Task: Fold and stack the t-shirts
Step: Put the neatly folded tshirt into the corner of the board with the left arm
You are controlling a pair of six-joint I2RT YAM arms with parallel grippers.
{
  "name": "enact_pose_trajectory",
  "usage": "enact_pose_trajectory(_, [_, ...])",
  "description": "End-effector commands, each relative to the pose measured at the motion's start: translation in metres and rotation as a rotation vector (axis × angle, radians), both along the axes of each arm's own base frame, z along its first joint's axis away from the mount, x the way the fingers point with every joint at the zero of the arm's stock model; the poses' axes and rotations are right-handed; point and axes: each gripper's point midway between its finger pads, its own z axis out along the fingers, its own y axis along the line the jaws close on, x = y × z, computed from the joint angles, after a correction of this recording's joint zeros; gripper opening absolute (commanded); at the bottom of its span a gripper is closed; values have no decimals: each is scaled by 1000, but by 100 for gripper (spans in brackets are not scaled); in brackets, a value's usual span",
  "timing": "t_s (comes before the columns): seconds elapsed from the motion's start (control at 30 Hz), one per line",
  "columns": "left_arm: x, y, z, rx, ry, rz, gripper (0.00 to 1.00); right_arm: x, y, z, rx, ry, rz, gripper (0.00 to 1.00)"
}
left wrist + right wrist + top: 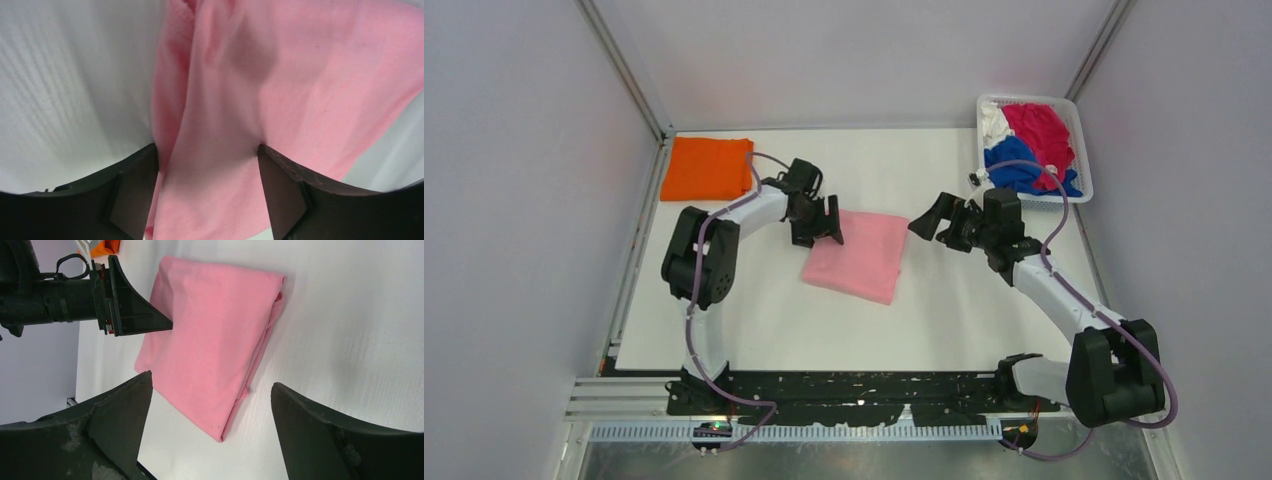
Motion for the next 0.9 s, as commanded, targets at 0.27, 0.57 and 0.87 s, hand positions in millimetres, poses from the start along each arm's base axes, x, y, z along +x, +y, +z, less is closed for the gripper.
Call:
enact_pose_trajectory(0.27, [0, -24, -13, 100, 13, -33, 0, -10, -5, 17, -31, -88, 10, 95])
enact_pose_trajectory(0.57, [45, 26, 31, 441, -182, 22, 0, -5, -27, 17, -125, -140, -82, 95])
enact_pose_trajectory(0.87, [95, 93, 87, 728, -356, 113, 0, -6, -34, 24, -143, -189, -113, 95])
